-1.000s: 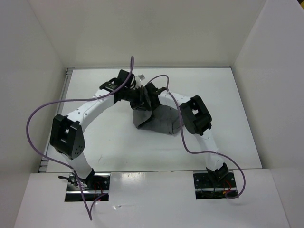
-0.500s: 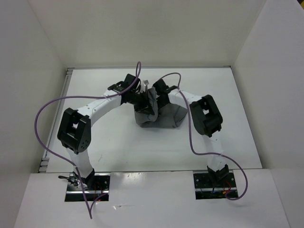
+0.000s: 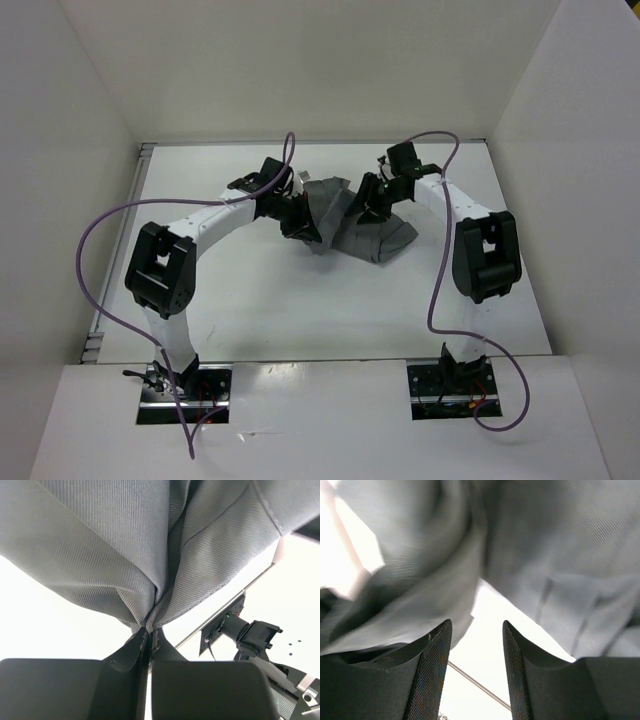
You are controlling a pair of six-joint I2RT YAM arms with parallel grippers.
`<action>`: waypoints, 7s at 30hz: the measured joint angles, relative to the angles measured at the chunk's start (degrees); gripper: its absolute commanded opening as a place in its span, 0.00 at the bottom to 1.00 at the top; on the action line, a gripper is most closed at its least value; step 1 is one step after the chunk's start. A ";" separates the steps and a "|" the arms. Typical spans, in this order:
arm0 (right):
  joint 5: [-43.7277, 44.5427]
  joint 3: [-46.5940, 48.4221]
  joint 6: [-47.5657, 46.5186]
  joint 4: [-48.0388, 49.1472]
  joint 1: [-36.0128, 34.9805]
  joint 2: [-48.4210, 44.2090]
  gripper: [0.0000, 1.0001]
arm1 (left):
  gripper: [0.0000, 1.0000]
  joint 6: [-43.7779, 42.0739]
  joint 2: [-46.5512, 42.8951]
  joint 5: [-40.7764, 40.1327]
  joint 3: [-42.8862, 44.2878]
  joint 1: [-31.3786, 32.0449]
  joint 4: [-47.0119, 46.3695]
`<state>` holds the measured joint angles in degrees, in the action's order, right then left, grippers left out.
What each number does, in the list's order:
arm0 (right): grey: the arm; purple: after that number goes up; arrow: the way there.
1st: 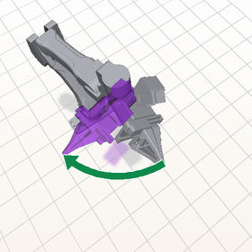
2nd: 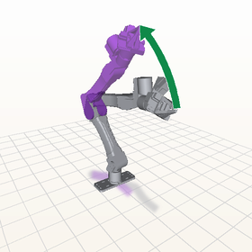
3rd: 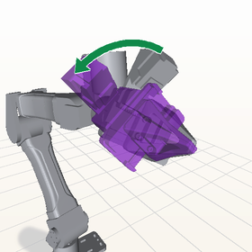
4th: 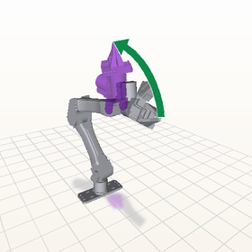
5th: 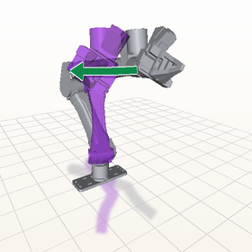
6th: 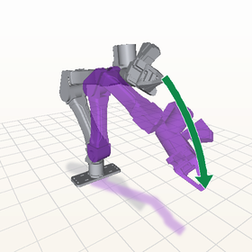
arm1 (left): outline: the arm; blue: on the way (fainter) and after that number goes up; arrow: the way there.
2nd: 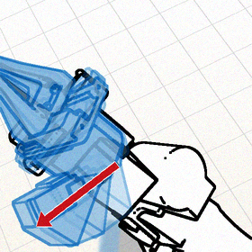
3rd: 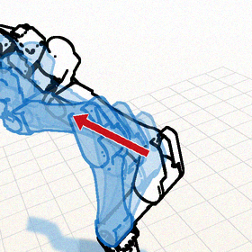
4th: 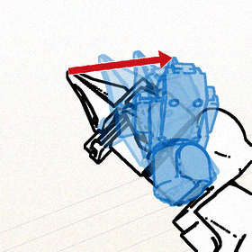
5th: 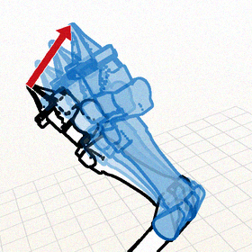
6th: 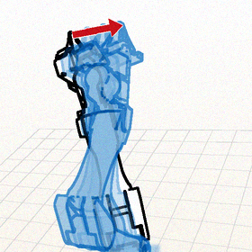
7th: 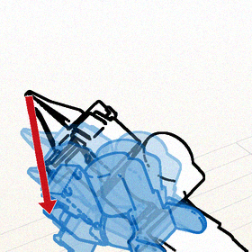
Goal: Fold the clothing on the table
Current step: Fold the skirt
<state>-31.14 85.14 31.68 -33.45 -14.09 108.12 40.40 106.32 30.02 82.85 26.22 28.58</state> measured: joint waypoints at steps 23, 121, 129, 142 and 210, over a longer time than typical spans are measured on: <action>27.28 -8.72 3.23 -7.06 8.52 -1.22 0.50 | 0.00 0.26 14.75 2.82 17.07 2.91 0.31; 64.78 29.73 5.35 -39.52 -13.51 11.58 0.63 | 0.49 -2.69 1.05 0.37 -7.10 -12.66 -4.81; 61.53 31.87 4.02 -36.15 -14.19 12.41 0.71 | 0.49 -2.69 1.05 0.57 -7.10 -12.66 -4.83; 53.88 18.01 4.63 -21.03 -5.68 14.67 0.00 | 0.49 -2.73 1.05 0.87 -7.13 -12.66 -4.90; 35.89 -35.65 14.49 -2.36 8.81 -65.07 0.84 | 1.00 -2.47 -22.58 5.14 -26.27 -6.88 -17.07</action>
<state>4.75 49.50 46.17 -35.81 -5.28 43.05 37.93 83.74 35.16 56.58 19.33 11.51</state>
